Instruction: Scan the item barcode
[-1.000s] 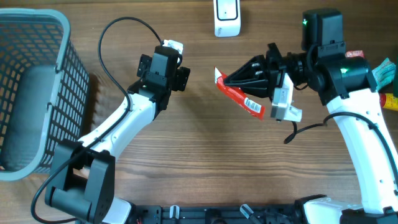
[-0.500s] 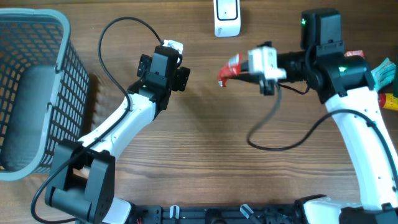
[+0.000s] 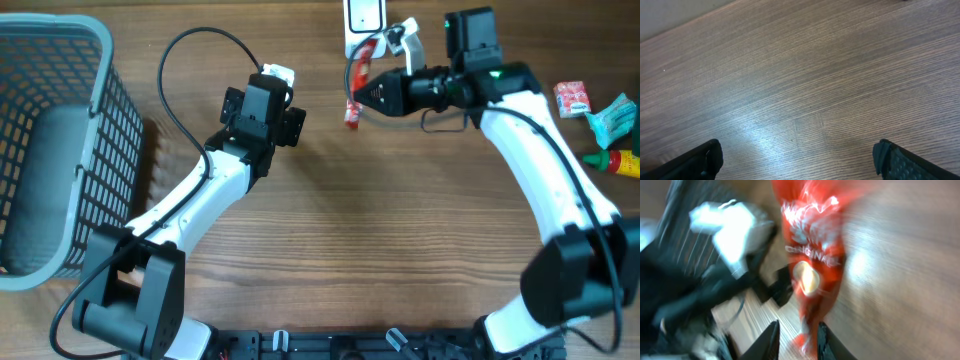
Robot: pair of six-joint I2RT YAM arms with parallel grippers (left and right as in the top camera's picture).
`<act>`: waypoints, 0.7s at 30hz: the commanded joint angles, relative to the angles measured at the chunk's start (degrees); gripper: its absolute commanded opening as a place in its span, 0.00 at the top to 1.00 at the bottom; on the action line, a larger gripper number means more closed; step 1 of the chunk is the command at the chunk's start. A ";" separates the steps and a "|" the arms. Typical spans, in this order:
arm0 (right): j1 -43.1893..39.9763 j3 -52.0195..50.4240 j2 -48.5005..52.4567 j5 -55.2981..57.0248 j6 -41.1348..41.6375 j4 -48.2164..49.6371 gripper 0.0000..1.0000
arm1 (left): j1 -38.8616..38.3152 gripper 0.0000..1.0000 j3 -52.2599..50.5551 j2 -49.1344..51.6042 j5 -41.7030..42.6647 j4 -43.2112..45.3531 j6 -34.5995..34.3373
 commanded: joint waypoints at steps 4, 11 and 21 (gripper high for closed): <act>0.20 -0.04 8.35 10.32 32.89 5.18 0.95 | 0.26 0.00 0.37 -1.68 -0.33 0.13 0.66; 0.33 -0.04 11.04 9.68 31.47 9.53 0.71 | 0.26 0.00 0.37 -1.68 -0.33 0.11 0.66; 7.32 -0.04 13.53 29.81 9.84 11.32 0.24 | 0.26 0.00 0.37 -1.68 -0.33 0.11 0.66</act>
